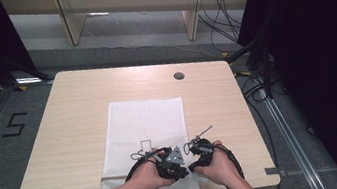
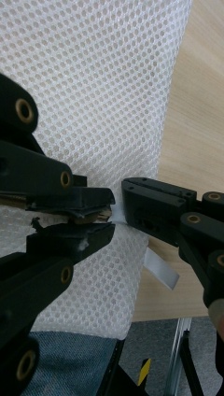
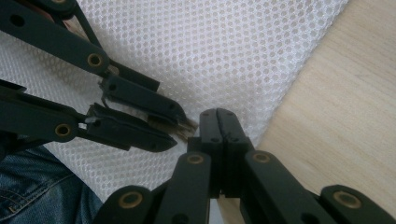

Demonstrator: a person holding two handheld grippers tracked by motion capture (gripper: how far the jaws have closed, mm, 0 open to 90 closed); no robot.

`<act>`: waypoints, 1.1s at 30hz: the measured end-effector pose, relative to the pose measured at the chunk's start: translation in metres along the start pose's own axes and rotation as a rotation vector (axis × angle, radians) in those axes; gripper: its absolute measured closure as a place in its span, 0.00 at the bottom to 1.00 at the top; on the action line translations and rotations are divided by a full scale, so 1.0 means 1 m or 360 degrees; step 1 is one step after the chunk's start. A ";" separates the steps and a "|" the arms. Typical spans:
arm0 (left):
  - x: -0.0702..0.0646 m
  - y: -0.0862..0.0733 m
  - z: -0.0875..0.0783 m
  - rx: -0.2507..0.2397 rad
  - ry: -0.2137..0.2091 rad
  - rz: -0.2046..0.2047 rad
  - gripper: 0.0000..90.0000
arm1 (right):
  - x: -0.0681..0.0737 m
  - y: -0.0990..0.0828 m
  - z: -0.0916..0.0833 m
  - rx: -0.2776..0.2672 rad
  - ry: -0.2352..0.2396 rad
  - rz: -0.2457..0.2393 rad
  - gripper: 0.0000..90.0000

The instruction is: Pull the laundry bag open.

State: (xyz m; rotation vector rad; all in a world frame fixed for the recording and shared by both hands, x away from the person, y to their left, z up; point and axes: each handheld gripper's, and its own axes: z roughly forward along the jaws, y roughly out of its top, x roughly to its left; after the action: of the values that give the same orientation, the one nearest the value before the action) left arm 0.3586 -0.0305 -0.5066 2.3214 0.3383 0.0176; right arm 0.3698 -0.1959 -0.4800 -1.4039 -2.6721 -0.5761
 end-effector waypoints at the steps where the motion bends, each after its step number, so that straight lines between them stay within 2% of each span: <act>1: 0.000 0.000 0.000 0.0004 -0.0001 0.0002 0.91 | 0.000 0.000 0.000 -0.0001 -0.0006 0.0004 1.00; 4: 0.000 0.001 -0.001 0.0006 0.0003 0.0006 0.91 | -0.002 0.000 0.000 -0.0005 -0.0002 -0.0029 1.00; 10: 0.000 0.001 -0.002 -0.0001 -0.0006 -0.0027 0.91 | -0.003 0.000 0.000 -0.0013 0.0003 -0.0023 1.00; 13: 0.000 0.000 -0.002 -0.0005 -0.0002 -0.0018 0.91 | -0.002 0.001 0.000 -0.0003 -0.0010 -0.0041 1.00; 16: 0.000 0.000 -0.002 -0.0011 0.0000 -0.0007 0.91 | -0.002 0.001 0.000 0.0000 -0.0007 -0.0039 1.00; 19: 0.000 0.000 -0.002 -0.0018 -0.0005 -0.0036 0.91 | -0.003 0.000 0.000 -0.0012 0.0004 -0.0022 1.00; 21: 0.000 0.000 -0.002 -0.0017 -0.0006 -0.0013 0.91 | -0.003 0.000 0.000 0.0006 0.0008 0.0002 1.00; 23: 0.000 0.000 -0.003 -0.0021 -0.0011 -0.0026 0.91 | -0.003 0.000 0.000 0.0002 0.0012 0.0003 1.00; 24: 0.000 0.000 -0.003 -0.0024 -0.0010 -0.0021 0.91 | -0.002 0.000 0.000 0.0015 0.0012 0.0027 1.00; 27: 0.000 0.000 -0.003 -0.0024 -0.0012 -0.0039 0.91 | -0.005 0.000 0.001 -0.0007 0.0028 -0.0021 1.00; 31: 0.000 0.000 -0.004 -0.0024 -0.0012 -0.0043 0.91 | -0.005 -0.001 0.001 -0.0020 0.0044 -0.0004 1.00; 33: 0.000 0.000 -0.004 -0.0026 -0.0012 -0.0020 0.91 | -0.005 0.000 0.001 -0.0021 0.0044 -0.0003 1.00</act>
State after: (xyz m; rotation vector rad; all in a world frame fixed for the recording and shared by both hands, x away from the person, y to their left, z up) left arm 0.3583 -0.0271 -0.5039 2.3022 0.3476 0.0055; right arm 0.3723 -0.1996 -0.4820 -1.3866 -2.6535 -0.6094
